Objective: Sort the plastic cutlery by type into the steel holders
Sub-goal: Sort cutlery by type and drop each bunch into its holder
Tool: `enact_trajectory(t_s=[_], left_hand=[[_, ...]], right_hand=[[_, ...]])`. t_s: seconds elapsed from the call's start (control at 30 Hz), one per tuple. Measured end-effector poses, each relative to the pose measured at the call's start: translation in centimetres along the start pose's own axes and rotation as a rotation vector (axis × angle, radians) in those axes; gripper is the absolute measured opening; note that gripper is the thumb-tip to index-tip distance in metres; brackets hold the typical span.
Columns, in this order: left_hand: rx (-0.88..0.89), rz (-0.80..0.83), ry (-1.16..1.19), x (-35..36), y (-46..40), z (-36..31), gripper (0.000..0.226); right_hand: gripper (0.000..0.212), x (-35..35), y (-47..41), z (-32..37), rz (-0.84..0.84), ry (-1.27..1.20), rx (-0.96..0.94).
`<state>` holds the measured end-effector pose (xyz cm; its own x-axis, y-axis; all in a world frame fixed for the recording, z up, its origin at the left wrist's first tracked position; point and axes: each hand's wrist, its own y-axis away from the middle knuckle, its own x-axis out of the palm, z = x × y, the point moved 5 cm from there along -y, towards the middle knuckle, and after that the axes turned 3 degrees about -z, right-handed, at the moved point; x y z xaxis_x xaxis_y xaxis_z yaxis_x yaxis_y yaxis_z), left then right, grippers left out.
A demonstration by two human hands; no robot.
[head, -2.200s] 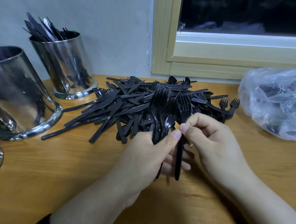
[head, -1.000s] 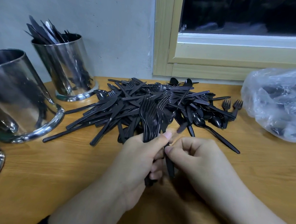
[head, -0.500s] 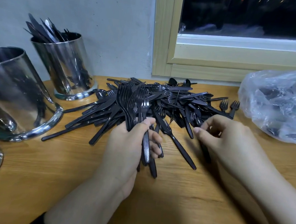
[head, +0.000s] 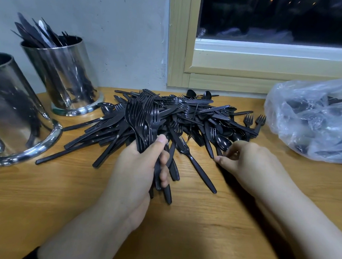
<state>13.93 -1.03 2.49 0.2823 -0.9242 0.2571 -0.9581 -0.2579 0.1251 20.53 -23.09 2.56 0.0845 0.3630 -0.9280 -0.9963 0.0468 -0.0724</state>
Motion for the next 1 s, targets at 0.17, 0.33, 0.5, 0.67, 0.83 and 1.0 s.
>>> enact_trajectory(t_s=[0.17,0.33,0.5,0.67,0.83,1.0], left_hand=[[-0.008,-0.013,0.016,-0.2,-0.1,0.3,0.035],[-0.025,-0.035,0.041,-0.3,-0.2,0.4,0.026],[-0.014,-0.029,0.025,-0.3,-0.1,0.4,0.022],[-0.019,-0.034,0.041,-0.2,-0.2,0.6,0.023],[-0.036,0.116,0.021,0.8,0.4,1.0,0.055],[-0.021,0.115,-0.009,0.7,0.7,0.8,0.031]], right_hand=[[0.027,-0.1,0.2,-0.1,0.063,0.04,0.026],[0.021,-0.8,0.4,0.1,0.144,0.001,0.041],[0.027,-2.0,0.8,0.4,0.069,-0.081,0.012],[0.028,-3.3,2.7,3.1,-0.048,-0.339,-0.25],[0.027,-0.5,5.4,6.4,0.209,-0.322,-0.531],[0.035,-0.2,4.9,6.1,0.164,-0.355,-0.455]])
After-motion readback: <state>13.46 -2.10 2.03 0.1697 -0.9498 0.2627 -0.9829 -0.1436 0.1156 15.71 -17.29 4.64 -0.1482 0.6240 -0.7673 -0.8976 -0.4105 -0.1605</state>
